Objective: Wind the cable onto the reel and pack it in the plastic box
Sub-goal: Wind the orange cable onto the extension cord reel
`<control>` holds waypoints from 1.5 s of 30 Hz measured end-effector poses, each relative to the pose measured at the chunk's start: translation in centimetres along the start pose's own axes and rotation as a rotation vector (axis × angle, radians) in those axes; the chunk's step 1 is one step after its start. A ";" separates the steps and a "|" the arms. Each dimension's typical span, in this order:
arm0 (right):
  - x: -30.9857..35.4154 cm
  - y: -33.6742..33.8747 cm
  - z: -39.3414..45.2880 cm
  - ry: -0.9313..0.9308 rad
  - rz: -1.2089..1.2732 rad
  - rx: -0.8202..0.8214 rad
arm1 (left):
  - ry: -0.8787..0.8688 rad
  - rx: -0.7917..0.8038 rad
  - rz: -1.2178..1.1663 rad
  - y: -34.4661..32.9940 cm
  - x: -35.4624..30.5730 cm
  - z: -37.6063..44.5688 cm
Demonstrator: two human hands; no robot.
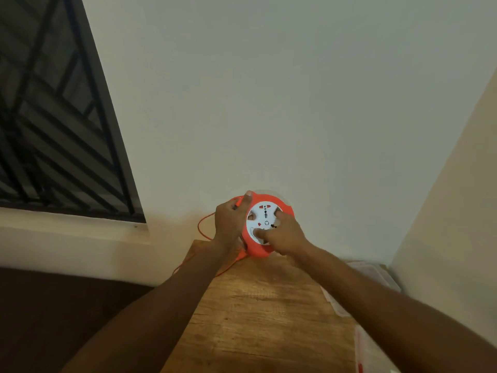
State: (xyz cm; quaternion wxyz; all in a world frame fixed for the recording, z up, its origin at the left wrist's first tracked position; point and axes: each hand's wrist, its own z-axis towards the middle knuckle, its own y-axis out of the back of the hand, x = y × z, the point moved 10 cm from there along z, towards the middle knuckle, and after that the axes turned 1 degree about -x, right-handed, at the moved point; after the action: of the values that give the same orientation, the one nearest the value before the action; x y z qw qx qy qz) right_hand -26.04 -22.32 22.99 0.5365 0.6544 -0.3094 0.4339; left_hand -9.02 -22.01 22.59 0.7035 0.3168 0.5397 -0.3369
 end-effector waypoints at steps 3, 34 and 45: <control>-3.6 -2.4 -1.6 -0.324 0.561 -0.079 | 0.000 -0.008 0.001 -1.0 0.6 -0.6; 3.1 -3.4 -3.5 0.983 -1.716 0.391 | 0.057 0.240 0.073 0.2 1.8 1.6; 3.9 -5.5 -3.5 0.992 -1.773 0.310 | -0.014 0.291 0.086 -1.0 0.6 0.1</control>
State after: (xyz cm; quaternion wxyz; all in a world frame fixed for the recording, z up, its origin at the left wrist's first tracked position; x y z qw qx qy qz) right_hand -20.37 -17.44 24.24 0.6410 0.4567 0.6012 0.1384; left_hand -9.67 -22.80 21.95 0.6677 0.4359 0.4660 -0.3833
